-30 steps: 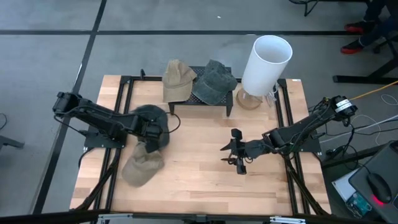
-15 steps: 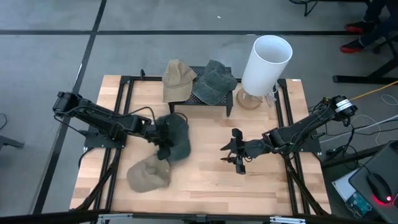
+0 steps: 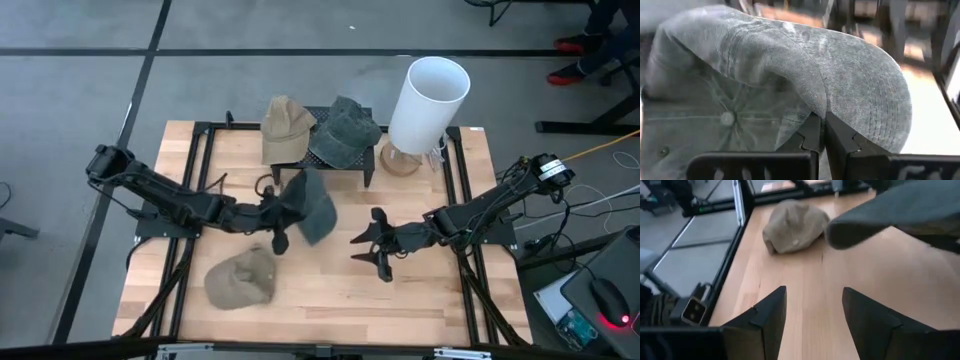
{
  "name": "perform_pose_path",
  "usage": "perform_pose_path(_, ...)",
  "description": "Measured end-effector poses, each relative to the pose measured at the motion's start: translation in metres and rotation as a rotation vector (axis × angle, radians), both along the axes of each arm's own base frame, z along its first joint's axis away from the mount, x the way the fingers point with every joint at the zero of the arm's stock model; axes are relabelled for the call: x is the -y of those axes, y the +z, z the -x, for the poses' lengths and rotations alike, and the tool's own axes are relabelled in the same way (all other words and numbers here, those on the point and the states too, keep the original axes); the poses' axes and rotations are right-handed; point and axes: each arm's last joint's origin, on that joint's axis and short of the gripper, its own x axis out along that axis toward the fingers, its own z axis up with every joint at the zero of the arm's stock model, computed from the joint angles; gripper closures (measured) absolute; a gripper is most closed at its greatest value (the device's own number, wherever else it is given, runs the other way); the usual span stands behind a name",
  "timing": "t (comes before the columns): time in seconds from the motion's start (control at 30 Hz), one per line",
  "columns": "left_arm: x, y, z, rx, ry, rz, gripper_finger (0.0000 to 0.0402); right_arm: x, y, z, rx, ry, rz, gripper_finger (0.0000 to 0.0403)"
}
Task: Pick & Place hat
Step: Stack the dark green cap on top of the other dark green cap on the shelf
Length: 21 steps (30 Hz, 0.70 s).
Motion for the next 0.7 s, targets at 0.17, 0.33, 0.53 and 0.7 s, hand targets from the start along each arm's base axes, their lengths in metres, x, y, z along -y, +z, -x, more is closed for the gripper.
perform_pose_path(0.17,0.008,0.018,-0.005,0.181,0.064,-0.124,0.0396,0.001,0.005,-0.002,0.064,-0.065,0.013,0.0209)
perform_pose_path(0.33,0.022,0.018,-0.017,0.279,0.071,-0.193,0.0396,0.003,0.011,-0.005,0.138,-0.121,0.037,0.0209)
perform_pose_path(0.53,0.037,0.015,-0.049,0.251,0.172,-0.278,0.0394,-0.002,0.010,-0.015,0.217,-0.086,0.116,0.0209)
perform_pose_path(0.7,0.047,0.019,-0.070,0.219,0.221,-0.362,0.0393,-0.005,0.002,-0.023,0.228,-0.075,0.167,0.0209)
